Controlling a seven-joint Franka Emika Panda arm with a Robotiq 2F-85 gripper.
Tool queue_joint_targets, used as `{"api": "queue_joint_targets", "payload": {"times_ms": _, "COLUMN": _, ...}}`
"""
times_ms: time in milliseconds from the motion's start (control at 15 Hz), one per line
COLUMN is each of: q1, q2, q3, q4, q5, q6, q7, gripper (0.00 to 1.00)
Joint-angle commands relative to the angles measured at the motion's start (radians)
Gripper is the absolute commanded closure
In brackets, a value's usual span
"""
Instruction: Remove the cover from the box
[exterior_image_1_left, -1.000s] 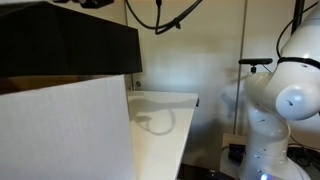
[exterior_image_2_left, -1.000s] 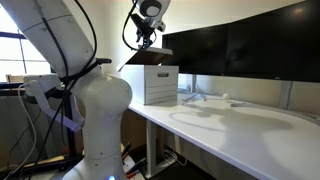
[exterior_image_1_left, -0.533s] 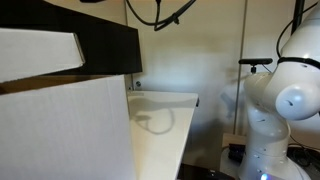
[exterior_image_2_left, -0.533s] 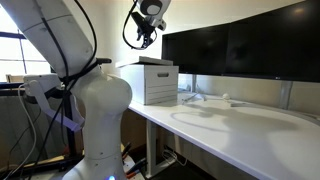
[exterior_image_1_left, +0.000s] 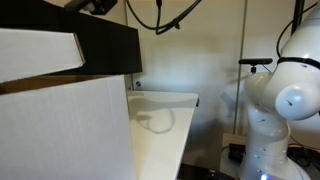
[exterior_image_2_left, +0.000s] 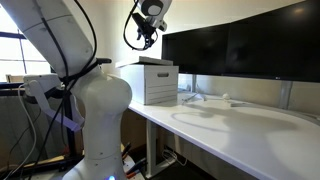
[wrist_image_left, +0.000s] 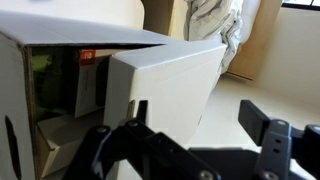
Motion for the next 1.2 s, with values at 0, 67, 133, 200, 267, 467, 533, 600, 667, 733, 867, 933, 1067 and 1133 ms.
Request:
{"api": "queue_joint_targets", "payload": {"times_ms": 0, "q1": -0.011, "q2": 0.010, "q3": 0.007, "q4": -0.031, "q5": -0.051, "q6": -0.015, "q7": 0.009, "gripper": 0.00}}
{"api": "queue_joint_targets", "payload": {"times_ms": 67, "q1": -0.011, "q2": 0.017, "q3": 0.011, "q4": -0.036, "q5": -0.071, "q6": -0.014, "q7": 0.008, "gripper": 0.00}}
{"api": "queue_joint_targets", "payload": {"times_ms": 133, "q1": -0.010, "q2": 0.023, "q3": 0.015, "q4": -0.040, "q5": -0.089, "q6": -0.011, "q7": 0.011, "gripper": 0.00}}
{"api": "queue_joint_targets", "payload": {"times_ms": 200, "q1": -0.009, "q2": 0.029, "q3": 0.019, "q4": -0.044, "q5": -0.109, "q6": -0.009, "q7": 0.014, "gripper": 0.00}}
{"api": "queue_joint_targets", "payload": {"times_ms": 267, "q1": -0.007, "q2": 0.035, "q3": 0.022, "q4": -0.047, "q5": -0.123, "q6": -0.007, "q7": 0.017, "gripper": 0.00}}
{"api": "queue_joint_targets", "payload": {"times_ms": 467, "q1": 0.002, "q2": 0.040, "q3": 0.034, "q4": -0.052, "q5": -0.164, "q6": -0.009, "q7": 0.031, "gripper": 0.00}}
{"api": "queue_joint_targets", "payload": {"times_ms": 533, "q1": 0.007, "q2": 0.048, "q3": 0.042, "q4": -0.050, "q5": -0.170, "q6": -0.003, "q7": 0.035, "gripper": 0.00}}
{"api": "queue_joint_targets", "payload": {"times_ms": 600, "q1": 0.012, "q2": 0.051, "q3": 0.049, "q4": -0.050, "q5": -0.175, "q6": 0.000, "q7": 0.034, "gripper": 0.03}}
{"api": "queue_joint_targets", "payload": {"times_ms": 667, "q1": 0.019, "q2": 0.055, "q3": 0.063, "q4": -0.047, "q5": -0.178, "q6": 0.006, "q7": 0.032, "gripper": 0.27}}
{"api": "queue_joint_targets", "payload": {"times_ms": 733, "q1": 0.024, "q2": 0.058, "q3": 0.077, "q4": -0.046, "q5": -0.180, "q6": 0.012, "q7": 0.038, "gripper": 0.28}}
{"api": "queue_joint_targets", "payload": {"times_ms": 867, "q1": 0.040, "q2": 0.070, "q3": 0.114, "q4": -0.040, "q5": -0.179, "q6": 0.025, "q7": 0.048, "gripper": 0.38}}
{"api": "queue_joint_targets", "payload": {"times_ms": 933, "q1": 0.048, "q2": 0.078, "q3": 0.133, "q4": -0.036, "q5": -0.180, "q6": 0.035, "q7": 0.058, "gripper": 0.46}}
{"api": "queue_joint_targets", "payload": {"times_ms": 1067, "q1": 0.069, "q2": 0.103, "q3": 0.183, "q4": -0.011, "q5": -0.187, "q6": 0.055, "q7": 0.091, "gripper": 0.58}}
{"api": "queue_joint_targets", "payload": {"times_ms": 1133, "q1": 0.081, "q2": 0.115, "q3": 0.210, "q4": 0.009, "q5": -0.196, "q6": 0.070, "q7": 0.106, "gripper": 0.65}}
